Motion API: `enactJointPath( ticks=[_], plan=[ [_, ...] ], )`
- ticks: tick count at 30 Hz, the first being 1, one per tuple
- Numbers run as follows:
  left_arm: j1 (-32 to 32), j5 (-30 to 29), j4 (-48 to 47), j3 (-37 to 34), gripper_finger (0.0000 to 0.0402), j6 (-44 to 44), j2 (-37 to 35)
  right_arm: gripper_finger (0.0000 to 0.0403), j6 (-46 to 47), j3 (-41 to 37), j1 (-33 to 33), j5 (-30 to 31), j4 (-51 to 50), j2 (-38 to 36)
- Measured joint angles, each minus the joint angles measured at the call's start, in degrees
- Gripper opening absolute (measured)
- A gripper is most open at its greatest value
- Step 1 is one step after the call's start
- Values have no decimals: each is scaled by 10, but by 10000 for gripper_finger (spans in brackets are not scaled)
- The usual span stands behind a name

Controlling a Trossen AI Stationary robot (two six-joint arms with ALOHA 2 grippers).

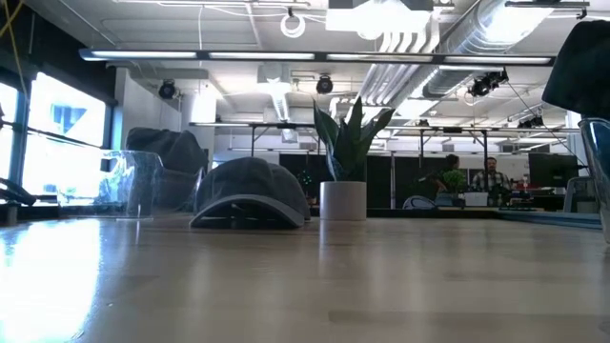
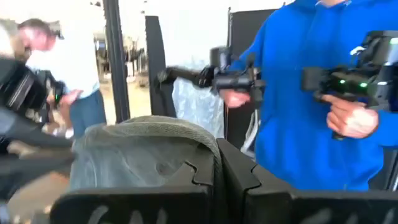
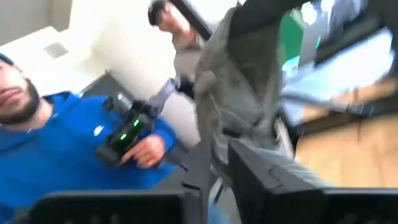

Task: Pick & Place hat
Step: Put the black cap into the bottom transparent bin

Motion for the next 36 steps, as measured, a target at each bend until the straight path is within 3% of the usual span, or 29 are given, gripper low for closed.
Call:
enactJointPath(
  ticks=[7,13,16,24,36],
  plan=[
    [0,-38,7,62,0,-14,2,166,-69,0,-47,29,99,0],
    [0,-85,4,100,0,-29,3,253,-187,0,-72,43,82,13],
    [0,-104,4,111,0,-44,3,279,-234,0,-72,16,87,30],
    [0,-143,-1,114,0,-96,3,290,-241,0,-77,-132,136,55],
    [0,-165,-1,114,0,-134,3,290,-197,0,-155,-262,74,42]
  ],
)
